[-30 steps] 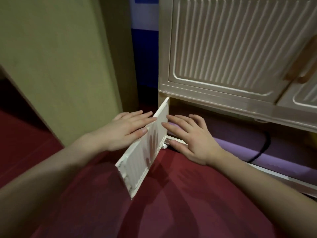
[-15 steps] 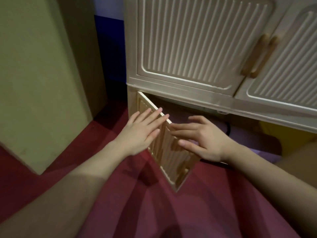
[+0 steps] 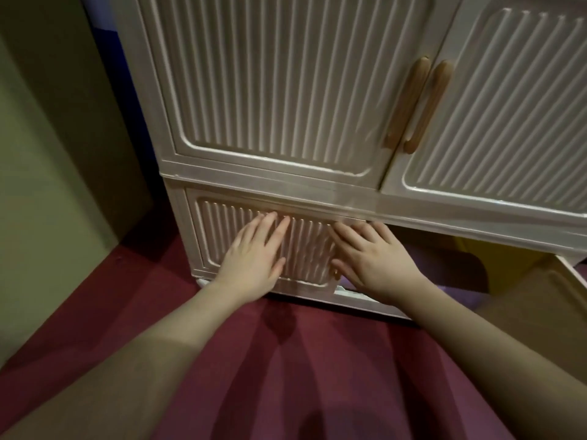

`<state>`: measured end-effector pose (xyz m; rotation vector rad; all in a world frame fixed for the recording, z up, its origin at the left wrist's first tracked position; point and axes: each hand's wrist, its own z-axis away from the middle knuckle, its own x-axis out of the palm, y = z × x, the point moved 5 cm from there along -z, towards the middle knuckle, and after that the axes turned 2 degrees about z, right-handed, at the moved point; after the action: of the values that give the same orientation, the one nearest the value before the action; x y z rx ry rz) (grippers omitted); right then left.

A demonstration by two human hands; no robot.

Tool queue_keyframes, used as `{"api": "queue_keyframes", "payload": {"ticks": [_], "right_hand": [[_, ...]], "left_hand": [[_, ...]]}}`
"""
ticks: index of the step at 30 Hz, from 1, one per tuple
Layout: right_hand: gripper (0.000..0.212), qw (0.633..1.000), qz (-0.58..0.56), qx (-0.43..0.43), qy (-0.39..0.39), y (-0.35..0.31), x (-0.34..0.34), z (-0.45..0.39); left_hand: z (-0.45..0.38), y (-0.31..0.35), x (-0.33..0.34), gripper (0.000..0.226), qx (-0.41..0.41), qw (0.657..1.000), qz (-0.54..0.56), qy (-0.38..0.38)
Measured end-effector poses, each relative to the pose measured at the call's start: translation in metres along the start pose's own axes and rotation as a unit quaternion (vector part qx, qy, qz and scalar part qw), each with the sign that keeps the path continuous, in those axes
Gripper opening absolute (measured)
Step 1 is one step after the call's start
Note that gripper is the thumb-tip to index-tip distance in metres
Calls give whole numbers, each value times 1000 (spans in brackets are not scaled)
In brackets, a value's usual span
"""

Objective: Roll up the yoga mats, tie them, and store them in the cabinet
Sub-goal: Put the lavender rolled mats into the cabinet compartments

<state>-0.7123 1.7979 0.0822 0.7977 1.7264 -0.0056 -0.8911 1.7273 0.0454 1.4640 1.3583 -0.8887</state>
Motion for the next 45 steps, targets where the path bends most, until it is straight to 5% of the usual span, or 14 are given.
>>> {"api": "queue_keyframes", "payload": {"ticks": [7,13,21,27,34,40,45], "right_hand": [[46,999,-37,-6,-36,23,-24,23],[45,981,-41,172,-76,70,-69,74],[43,917,65,371,-132,87,-116,211],[66,818,76,516,-243,86,-120,295],[63,848,-19,491,-200,63,-119,298],[69,882,-162,405,-175,46,-111,263],[65,893,-207,359,-179,38,-91,205]], "left_hand": [[-3,49,-19,59,15,998,55,2],[-34,124,-41,55,86,989,102,-58],[-33,247,-42,70,261,940,144,-165],[-20,328,-30,56,351,905,148,-188],[-25,361,-14,52,404,883,129,-203],[-28,291,-8,47,404,870,139,-246],[-26,231,-25,74,352,878,169,-279]]}}
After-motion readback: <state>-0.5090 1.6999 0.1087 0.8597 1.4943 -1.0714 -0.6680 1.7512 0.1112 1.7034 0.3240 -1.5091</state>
